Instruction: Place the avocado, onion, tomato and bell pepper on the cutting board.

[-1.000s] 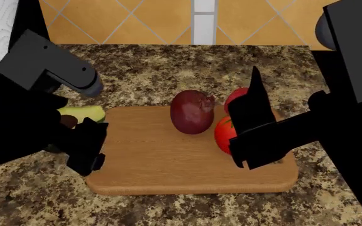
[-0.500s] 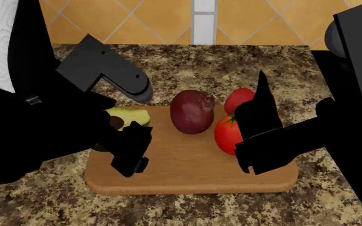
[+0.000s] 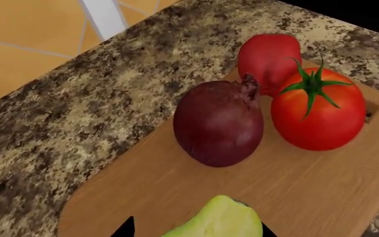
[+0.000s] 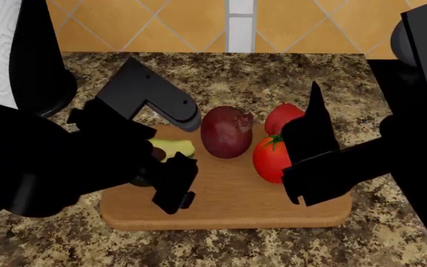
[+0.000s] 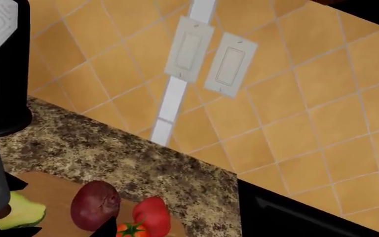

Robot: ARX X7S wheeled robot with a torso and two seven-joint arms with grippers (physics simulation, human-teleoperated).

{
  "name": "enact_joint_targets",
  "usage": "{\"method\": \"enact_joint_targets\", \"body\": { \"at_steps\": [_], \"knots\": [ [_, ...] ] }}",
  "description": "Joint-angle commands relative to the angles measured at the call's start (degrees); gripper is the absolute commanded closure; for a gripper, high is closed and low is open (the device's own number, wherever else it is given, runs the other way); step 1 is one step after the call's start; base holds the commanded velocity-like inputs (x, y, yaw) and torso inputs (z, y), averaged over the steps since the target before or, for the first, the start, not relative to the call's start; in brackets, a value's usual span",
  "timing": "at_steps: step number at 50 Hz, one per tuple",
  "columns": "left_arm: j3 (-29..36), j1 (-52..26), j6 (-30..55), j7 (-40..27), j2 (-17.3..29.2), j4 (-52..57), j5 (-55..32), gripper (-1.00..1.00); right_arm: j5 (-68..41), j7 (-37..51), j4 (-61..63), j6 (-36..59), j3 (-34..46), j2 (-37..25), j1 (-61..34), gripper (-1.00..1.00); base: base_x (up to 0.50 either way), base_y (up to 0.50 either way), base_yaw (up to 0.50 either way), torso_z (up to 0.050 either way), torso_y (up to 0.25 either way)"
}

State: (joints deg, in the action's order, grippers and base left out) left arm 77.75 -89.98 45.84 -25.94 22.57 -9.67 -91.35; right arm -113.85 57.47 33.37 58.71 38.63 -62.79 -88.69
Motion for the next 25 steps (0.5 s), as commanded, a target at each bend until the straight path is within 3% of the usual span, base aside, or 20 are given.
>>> {"method": "enact_joint_targets", "body": {
  "at_steps": [1,19,20,25],
  "knots": [
    [-1.0,1.4,-1.6,1.7,-2.1,-1.8,1.1,1.00,-0.2,-0.6,-0.5,0.9,-0.9,1.8,-1.4,-1.00,0.00,0.00,0.00,0.000,0.000],
    [-0.9,2.6,-1.6,0.9,-2.1,-2.2,0.7,1.00,-0.7,-0.1,0.0,0.7,-1.0,1.2,-1.4,-1.00,0.00,0.00,0.00,0.000,0.001],
    [-0.9,2.6,-1.5,0.7,-2.2,-2.5,0.6,-1.00,-0.8,0.0,0.0,0.7,-1.0,1.2,-1.5,-1.00,0.00,0.00,0.00,0.000,0.000],
    [-1.3,2.1,-1.3,0.2,-2.0,-2.2,0.1,-1.00,-0.9,0.0,0.2,0.5,-1.1,1.1,-1.4,-1.00,0.00,0.00,0.00,0.000,0.000]
  ]
}}
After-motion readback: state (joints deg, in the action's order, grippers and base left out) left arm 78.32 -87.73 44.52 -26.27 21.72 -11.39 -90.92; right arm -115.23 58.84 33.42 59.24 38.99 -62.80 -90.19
